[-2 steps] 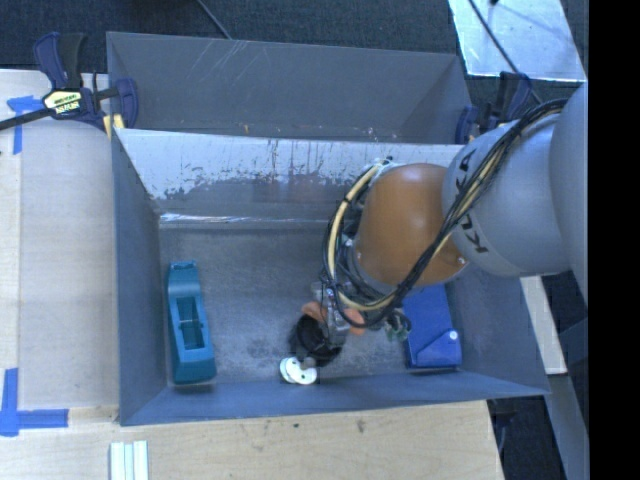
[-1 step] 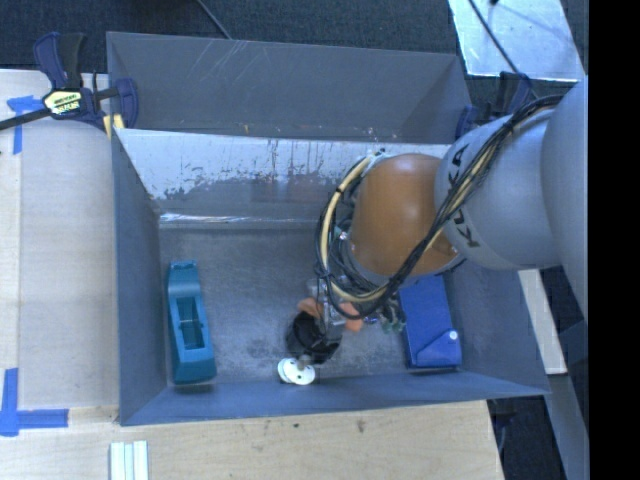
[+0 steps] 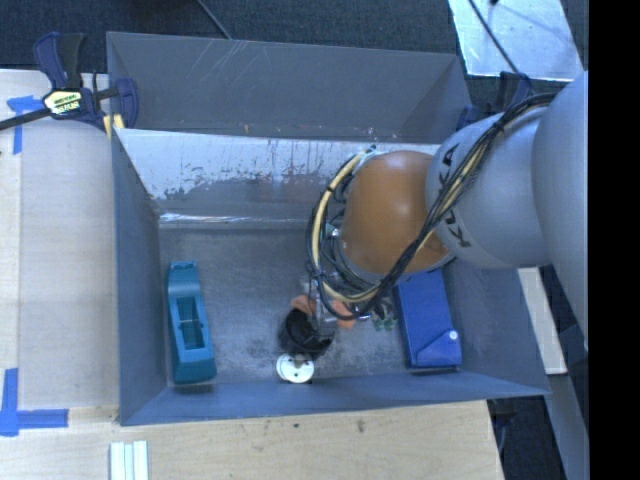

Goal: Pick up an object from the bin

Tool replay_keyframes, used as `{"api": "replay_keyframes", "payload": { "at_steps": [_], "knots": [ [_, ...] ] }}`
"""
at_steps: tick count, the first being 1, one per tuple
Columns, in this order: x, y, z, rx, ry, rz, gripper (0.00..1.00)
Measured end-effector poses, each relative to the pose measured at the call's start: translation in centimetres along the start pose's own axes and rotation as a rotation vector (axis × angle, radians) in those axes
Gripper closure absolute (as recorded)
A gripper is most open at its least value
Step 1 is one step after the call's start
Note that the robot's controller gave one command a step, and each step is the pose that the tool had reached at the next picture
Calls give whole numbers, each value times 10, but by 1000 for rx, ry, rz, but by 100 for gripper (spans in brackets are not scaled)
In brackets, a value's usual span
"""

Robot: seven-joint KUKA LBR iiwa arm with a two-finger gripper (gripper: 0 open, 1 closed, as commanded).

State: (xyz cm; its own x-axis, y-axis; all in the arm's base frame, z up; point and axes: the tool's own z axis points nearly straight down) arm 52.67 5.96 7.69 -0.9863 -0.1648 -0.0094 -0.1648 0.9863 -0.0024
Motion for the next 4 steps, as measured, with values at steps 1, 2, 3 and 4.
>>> {"api": "replay_keyframes", "payload": {
  "at_steps": [1,2,3,4],
  "knots": [
    [-7,27,2,2,3,-16,100],
    [-14,37,2,-2,3,-40,100],
    [-6,33,2,-3,-8,-68,100],
    [-2,43,-1,-1,-5,-78,100]
  ]
}}
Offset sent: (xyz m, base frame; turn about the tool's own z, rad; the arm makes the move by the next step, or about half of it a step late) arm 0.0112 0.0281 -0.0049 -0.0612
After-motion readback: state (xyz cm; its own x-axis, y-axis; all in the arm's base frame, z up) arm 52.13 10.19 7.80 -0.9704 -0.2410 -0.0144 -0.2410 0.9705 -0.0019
